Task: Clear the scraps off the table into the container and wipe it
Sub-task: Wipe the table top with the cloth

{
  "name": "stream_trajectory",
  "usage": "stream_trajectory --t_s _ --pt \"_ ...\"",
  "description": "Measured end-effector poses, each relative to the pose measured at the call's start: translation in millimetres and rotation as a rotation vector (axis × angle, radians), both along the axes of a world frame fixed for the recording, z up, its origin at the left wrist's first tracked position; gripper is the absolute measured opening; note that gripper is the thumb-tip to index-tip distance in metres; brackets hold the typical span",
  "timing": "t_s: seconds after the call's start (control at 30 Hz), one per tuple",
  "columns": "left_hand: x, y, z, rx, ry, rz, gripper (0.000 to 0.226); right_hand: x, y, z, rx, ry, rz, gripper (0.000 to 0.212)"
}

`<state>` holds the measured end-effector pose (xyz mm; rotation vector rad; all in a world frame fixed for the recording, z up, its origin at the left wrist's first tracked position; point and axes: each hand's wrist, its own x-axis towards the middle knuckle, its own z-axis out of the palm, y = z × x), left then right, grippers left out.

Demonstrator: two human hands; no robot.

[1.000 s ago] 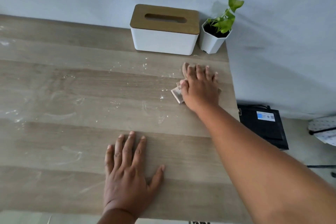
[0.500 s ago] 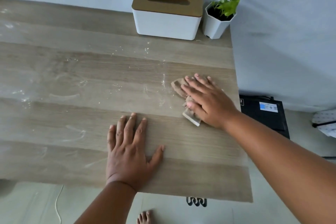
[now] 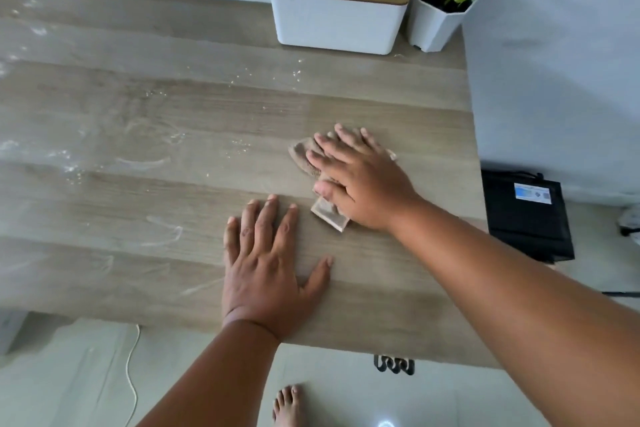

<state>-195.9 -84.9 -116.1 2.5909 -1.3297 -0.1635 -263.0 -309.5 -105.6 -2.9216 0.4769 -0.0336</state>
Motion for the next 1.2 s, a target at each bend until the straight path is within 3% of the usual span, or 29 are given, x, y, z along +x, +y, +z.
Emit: stream_trajectory --t_s 0.13,0.2,0.33,0.43,0.57,0.7,0.77,0.83,0.9,1.07,1.13,1.2 --pt "0 -3 0 -0.008 0.0 0.001 0.088 -33 -29 3 -0.076 0.123 0.167 0.064" --pt "0 -2 -1 -0.011 0.002 -0.002 0.088 -19 -47 3 -0.069 0.148 0.038 0.066" --pt "0 -3 -1 -0.046 0.004 0.012 0.088 39 -65 3 -0.028 0.094 -0.42 0.061" --pt "3 -3 -2 -0.04 0.002 0.022 0.087 62 -57 1 -0.019 0.086 -0.516 0.057" --pt "2 2 -3 -0.029 0.019 0.013 0.087 20 -12 3 -0.032 0.073 -0.314 0.055" --pt "0 1 -1 -0.027 0.016 0.008 0.086 -71 39 7 -0.06 0.093 0.133 0.057" --pt "1 -1 0 -0.026 0.022 0.006 0.086 -100 24 7 -0.087 0.128 0.301 0.058" --pt "1 -2 0 -0.017 0.023 0.0 0.086 -101 -2 8 -0.097 0.143 0.336 0.061" --pt "2 -2 1 -0.011 0.023 0.002 0.086 -82 -28 6 -0.088 0.136 0.182 0.062" --pt "1 -1 2 -0.036 0.024 0.012 0.084 -18 -50 1 -0.044 0.071 -0.43 0.058" --pt "1 0 1 -0.031 0.022 0.015 0.083 -11 -27 1 -0.026 0.045 -0.488 0.058" --pt "1 2 0 -0.016 0.015 0.018 0.083 -30 16 0 -0.022 0.033 -0.387 0.059"
